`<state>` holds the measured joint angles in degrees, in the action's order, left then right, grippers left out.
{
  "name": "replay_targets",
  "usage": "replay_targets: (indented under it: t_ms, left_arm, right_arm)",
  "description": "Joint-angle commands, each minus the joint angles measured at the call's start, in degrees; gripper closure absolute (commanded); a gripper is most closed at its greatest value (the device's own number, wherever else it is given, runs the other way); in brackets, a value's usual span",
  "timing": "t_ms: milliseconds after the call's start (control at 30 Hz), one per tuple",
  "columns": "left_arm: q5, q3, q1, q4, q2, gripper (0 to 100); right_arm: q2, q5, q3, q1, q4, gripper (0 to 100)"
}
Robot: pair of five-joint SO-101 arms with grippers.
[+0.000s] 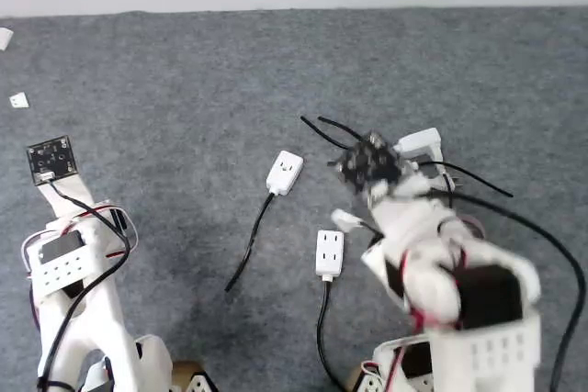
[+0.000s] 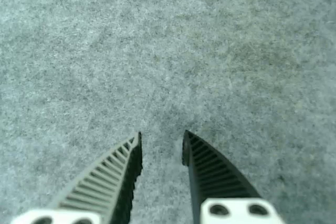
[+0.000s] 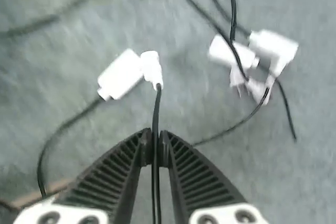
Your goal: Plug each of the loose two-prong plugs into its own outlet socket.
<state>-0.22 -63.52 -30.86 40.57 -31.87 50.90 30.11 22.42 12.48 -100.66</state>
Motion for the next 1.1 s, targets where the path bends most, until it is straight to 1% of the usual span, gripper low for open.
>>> replay_targets:
  t_ms: [0, 167, 267, 400, 467, 533, 600, 667, 700, 767, 800, 833, 900, 933, 1067]
  left_arm:
    - [-0.44, 0.22, 0.09, -1.76, -0.35, 88]
    - [-0.44, 0.22, 0.09, -1.67, -0.35, 88]
    - [-0.44, 0.22, 0.09, -1.67, -0.35, 88]
    - [-0.44, 0.22, 0.09, -1.67, -0.35, 88]
    - [-0.44, 0.22, 0.09, -1.67, -0.35, 88]
    - [-0.44, 0.22, 0.09, -1.67, -0.35, 88]
    - [-0.44, 0.22, 0.09, -1.67, -0.35, 88]
    - [-0.44, 0.22, -0.70, -1.76, -0.44, 88]
    - [-0.44, 0.22, -0.79, -1.76, -0.53, 88]
    - [-0.44, 0.22, -0.79, -1.76, -0.53, 88]
    - [-0.44, 0.22, -0.79, -1.76, -0.53, 88]
    - [-0.44, 0.22, -0.79, -1.76, -0.53, 88]
    - [-0.44, 0.22, -0.79, -1.76, -0.53, 88]
    - [-0.44, 0.22, -0.79, -1.76, -0.53, 88]
    - [-0.44, 0.22, -0.79, -1.85, -0.53, 88]
  right_arm:
    - [-9.98, 3.43, -2.99, -6.81, -2.15, 99.0]
    - [-26.24, 6.51, -3.08, -10.42, -2.15, 99.0]
    - [-34.33, 8.09, -5.98, -13.23, -1.98, 99.0]
    - [-42.59, 6.68, -11.43, -18.77, 2.15, 98.6]
    - [-45.58, 5.71, -13.27, -20.44, 4.26, 95.7]
    - [-47.87, 3.52, -14.77, -21.23, 6.37, 89.0]
    - [-48.92, 0.09, -15.74, -21.23, 8.75, 83.4]
    - [-49.01, -6.24, -15.65, -21.05, 12.26, 82.3]
    - [-48.92, -10.37, -15.65, -21.05, 13.41, 82.3]
    - [-48.92, -21.98, -15.56, -21.32, 15.25, 82.9]
    - [-48.92, -28.04, -15.03, -21.49, 15.96, 84.7]
    - [-48.92, -32.53, -13.98, -21.49, 17.19, 87.3]
    - [-48.57, -37.10, -10.46, -20.88, 19.65, 91.2]
    - [-48.04, -38.68, -8.44, -19.82, 21.14, 91.4]
    - [-42.24, -44.40, 3.43, -17.89, 28.53, 88.8]
